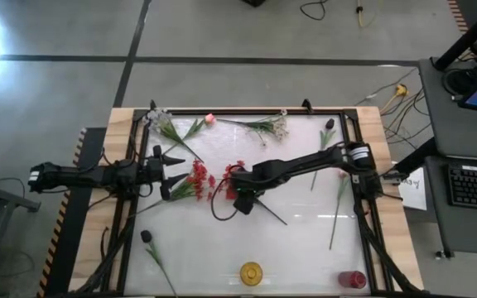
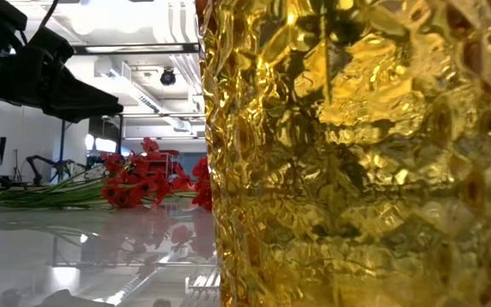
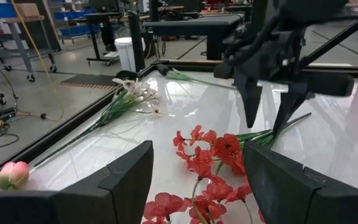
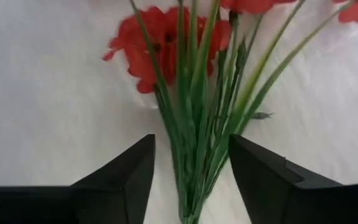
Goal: Sort flowers into vase by color
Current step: Put the right orange flowers into the yellow vase
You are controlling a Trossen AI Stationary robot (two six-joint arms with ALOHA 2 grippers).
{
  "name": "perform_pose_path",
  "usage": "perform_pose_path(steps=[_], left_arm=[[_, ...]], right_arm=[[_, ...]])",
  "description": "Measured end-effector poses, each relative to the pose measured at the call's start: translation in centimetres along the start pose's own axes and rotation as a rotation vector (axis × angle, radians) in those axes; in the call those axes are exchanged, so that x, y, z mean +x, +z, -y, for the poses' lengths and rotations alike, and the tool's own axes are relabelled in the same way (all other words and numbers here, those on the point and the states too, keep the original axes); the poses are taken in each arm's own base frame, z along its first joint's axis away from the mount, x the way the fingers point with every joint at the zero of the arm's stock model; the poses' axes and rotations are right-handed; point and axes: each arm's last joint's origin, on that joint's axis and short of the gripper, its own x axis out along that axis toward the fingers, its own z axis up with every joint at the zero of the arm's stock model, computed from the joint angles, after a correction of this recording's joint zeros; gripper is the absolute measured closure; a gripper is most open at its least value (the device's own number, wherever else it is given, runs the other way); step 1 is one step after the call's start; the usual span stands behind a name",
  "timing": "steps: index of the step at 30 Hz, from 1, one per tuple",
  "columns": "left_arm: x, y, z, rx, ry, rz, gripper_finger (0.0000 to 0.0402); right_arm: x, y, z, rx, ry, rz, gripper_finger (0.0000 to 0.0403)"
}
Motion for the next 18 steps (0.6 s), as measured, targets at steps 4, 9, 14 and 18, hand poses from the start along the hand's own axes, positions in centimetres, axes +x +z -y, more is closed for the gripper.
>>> perform_pose_path(steps=[4,9,14,18], left_arm=[[0.0,0.0,0.0,-0.008,0.0,0.003,0.0169],[0.0,0.1,0.0,-0.077,0.0,0.007,0.0169],[0.0,0.1,0.0,-0.232,-0.001,0.009,0.0169],[0.0,0.1,0.0,-0.254,-0.001,0.009,0.0169]], right_arm=[[1.0,0.1,-0.3,-0.002,-0.003,-0.006,0.0184],[2.6,-0.2,-0.1,0.044,-0.025,-0.037,0.0192],[2.8,-0.2,0.0,0.064,-0.031,-0.042,0.0223],[2.9,-0.4,0.1,0.045,-0.042,-0.046,0.0261]])
